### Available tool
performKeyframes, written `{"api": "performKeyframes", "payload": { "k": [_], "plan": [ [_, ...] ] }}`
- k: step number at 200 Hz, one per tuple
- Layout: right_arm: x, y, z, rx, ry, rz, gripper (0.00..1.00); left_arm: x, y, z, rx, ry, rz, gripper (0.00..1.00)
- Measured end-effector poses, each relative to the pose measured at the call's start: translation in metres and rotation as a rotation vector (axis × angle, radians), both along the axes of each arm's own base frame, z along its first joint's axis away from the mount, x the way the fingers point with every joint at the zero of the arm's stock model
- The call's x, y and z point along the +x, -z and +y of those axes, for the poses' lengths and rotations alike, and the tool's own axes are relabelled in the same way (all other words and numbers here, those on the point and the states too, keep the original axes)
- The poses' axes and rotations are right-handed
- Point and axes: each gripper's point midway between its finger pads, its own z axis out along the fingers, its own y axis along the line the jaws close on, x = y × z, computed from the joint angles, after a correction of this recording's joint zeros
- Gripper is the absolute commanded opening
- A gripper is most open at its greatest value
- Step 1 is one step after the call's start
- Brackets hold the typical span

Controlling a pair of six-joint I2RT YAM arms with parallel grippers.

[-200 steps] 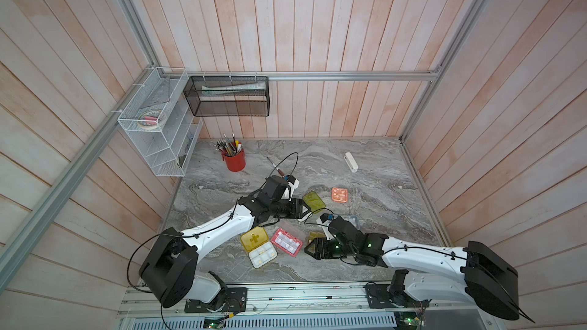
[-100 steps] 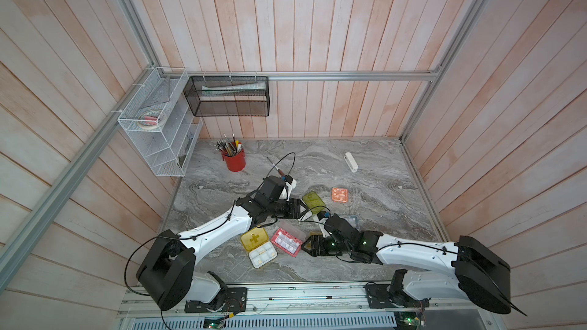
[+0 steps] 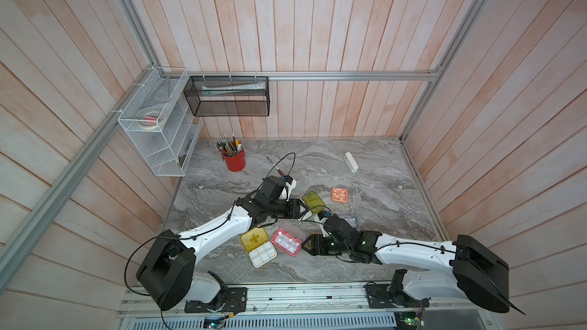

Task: Close pillboxes
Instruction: Move the pillbox to the center of the board.

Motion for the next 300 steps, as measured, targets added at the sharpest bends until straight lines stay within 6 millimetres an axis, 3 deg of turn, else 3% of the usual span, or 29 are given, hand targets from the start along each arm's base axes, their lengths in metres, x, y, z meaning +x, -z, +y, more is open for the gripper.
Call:
{"api": "performKeyframes", "payload": {
  "k": [83,203,300],
  "plan": [
    [0.0,0.005,-0.002,-0.018,0.007,0.012,0.65,-0.001,0.002,0.001,0.002,0.0,0.004,0.57],
    [0.004,0.022,-0.023,-0.135,0.064,0.007,0.66,-0.003,0.007,0.002,0.01,0.0,0.013,0.57],
    [0.012,0.023,-0.038,-0.198,0.111,-0.002,0.66,-0.003,0.007,0.002,0.01,0.0,0.013,0.57]
  ]
}}
